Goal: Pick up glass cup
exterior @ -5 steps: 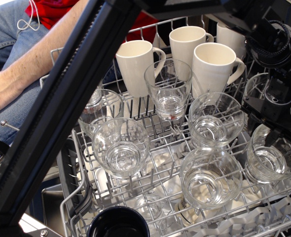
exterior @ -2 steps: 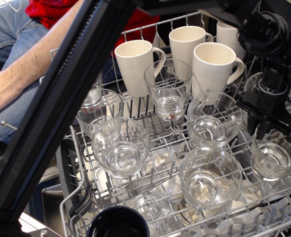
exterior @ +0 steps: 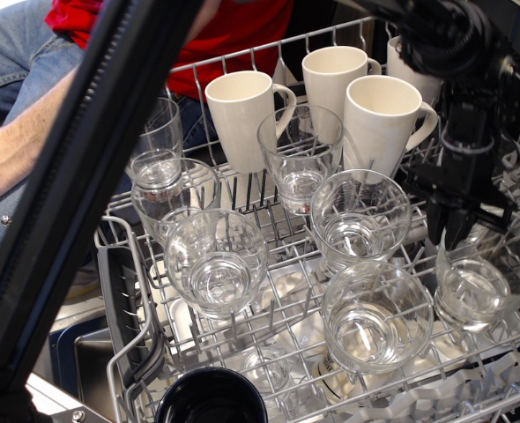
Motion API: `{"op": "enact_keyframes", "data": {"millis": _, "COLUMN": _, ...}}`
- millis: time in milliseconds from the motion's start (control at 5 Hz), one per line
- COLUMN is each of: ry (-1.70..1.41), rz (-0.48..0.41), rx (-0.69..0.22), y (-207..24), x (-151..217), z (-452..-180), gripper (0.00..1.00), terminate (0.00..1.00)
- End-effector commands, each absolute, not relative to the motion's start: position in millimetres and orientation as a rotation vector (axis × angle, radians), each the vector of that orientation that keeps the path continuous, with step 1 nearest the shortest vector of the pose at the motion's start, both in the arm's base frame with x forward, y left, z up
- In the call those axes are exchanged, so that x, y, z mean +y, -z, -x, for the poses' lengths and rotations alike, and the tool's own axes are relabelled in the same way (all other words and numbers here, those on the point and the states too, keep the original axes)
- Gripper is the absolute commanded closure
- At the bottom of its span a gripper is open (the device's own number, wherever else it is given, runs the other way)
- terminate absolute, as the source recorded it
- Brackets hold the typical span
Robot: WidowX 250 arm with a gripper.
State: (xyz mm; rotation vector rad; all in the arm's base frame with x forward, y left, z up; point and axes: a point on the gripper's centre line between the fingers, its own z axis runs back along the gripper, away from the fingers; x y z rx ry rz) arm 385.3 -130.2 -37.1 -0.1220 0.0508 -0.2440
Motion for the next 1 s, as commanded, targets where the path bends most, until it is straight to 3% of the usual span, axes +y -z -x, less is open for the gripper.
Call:
{"op": "enact_keyframes", "data": {"millis": 0, "ry": 0.234, "rz": 0.187, "rx": -0.053, "y": -64.3, "x": -141.7, "z": -401.8, "gripper": 1.00, "terminate": 0.00}}
{"op": "enact_keyframes", "data": {"millis": 200, "ry": 0.234, "rz": 0.203, "rx": -0.047, "y": -86.7, "x": -143.6, "z": -398.1, "gripper": 1.00, "terminate": 0.00}}
{"op": "enact_keyframes", "data": {"millis": 600, "ry": 0.303, "rz": 0.144, "rx": -0.089, "y": -131.7, "x": -136.6, "z": -410.5, "gripper": 1.00, "terminate": 0.00}}
{"op": "enact_keyframes", "data": {"millis": 800, "ry": 0.348, "rz": 0.130, "rx": -0.049, "y": -135.2, "x": -132.4, "z": -412.7, "gripper": 1.00, "terminate": 1.00}}
